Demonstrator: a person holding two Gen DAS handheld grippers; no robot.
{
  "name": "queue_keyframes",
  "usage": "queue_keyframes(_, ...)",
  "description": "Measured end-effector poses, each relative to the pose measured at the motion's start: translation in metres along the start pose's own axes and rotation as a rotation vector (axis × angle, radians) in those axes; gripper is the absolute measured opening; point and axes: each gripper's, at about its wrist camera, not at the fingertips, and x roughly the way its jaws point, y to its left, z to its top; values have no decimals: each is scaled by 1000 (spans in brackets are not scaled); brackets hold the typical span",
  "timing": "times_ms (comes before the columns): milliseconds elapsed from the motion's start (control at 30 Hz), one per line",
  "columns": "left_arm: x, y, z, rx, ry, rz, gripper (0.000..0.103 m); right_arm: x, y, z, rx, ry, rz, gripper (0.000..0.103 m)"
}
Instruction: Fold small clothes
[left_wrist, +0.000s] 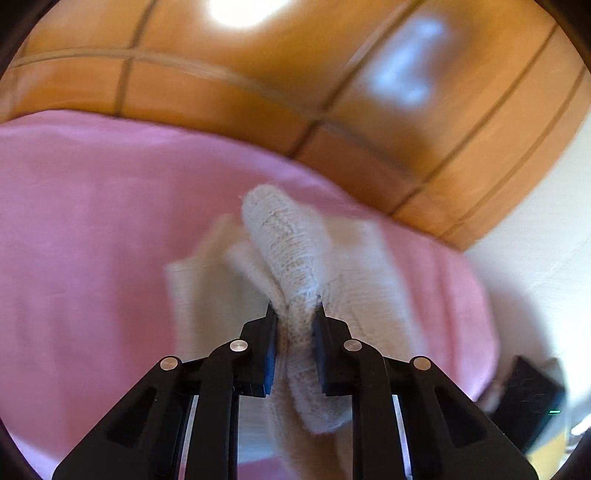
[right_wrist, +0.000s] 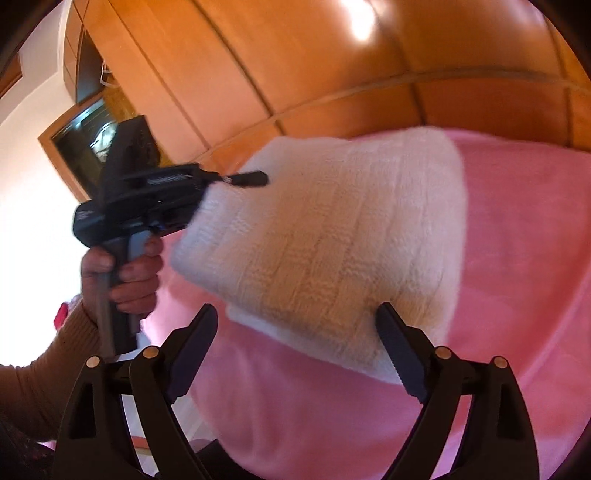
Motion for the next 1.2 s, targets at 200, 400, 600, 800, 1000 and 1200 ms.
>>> queue_keyframes(200,30,47,-23,-66,64,137,22,49,17,-3,-55,99,-16,89)
queue_keyframes(400,-12,28,-17,-39,-115,239,55,3,5,13,-30,67,3,88)
queue_keyframes(600,-25,-1,-17,-22,-216,158,55,-31,-10,64,43,-133,-87,88)
queue_keyframes(800,36,-4,-36,14,-63,251,49,37,-36,85,86,-83,-202,76)
queue_keyframes(1000,40,16,-48,-83,-64,242,51,81,-30,59,-85,-42,-350,76)
queue_keyframes(1200,21,3,-52,-6,-121,320,66,79,-31,64,-89,-50,-304,92)
